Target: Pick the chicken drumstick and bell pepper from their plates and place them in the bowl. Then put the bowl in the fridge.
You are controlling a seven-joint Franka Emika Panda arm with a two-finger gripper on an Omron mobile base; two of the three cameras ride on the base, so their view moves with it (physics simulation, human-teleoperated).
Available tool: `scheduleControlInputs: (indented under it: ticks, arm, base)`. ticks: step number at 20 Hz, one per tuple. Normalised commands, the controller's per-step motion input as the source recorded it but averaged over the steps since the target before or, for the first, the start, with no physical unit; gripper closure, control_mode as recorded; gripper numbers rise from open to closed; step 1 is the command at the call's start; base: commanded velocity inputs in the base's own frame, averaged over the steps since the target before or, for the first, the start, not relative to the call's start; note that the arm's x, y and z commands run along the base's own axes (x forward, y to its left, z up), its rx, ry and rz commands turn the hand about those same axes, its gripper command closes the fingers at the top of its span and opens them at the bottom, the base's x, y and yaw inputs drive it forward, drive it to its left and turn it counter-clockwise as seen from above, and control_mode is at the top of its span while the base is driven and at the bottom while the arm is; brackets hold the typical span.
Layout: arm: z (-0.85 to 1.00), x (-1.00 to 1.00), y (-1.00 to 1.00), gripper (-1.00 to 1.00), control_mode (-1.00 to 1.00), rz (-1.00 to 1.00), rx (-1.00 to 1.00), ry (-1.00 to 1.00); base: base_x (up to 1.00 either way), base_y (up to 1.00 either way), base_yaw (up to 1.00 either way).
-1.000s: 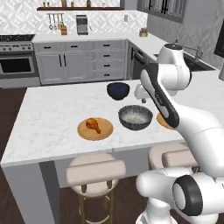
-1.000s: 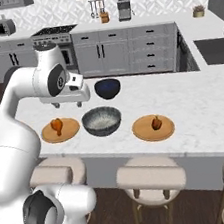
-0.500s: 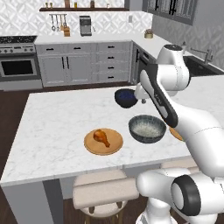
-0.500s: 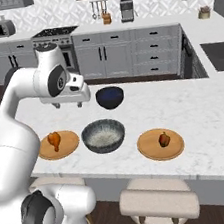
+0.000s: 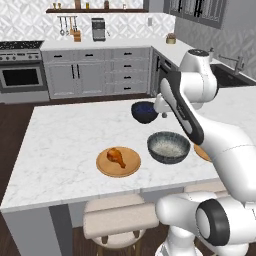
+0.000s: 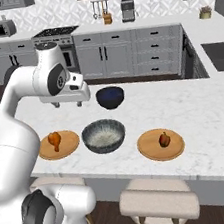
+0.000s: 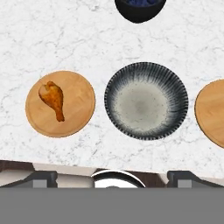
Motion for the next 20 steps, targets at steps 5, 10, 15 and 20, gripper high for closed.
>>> scheduleControlInputs:
  ticks: [5,10,15,20]
  arm:
    - [0.0,0.0,0.0,-1.0,1.0,0.0,0.0,0.0]
    - [0.0,0.0,0.0,-1.0,-1.0,0.0,0.0,0.0]
    - [0.0,0.0,0.0,-1.0,-1.0,0.0,0.0,0.0]
    - [-0.16,-0.11,-0.22,-1.0,-1.0,0.0,0.0,0.0]
  base:
    - [0.0,0.0,0.0]
    - [0.0,0.0,0.0]
    - [0.0,0.0,0.0]
    - [0.0,0.0,0.0]
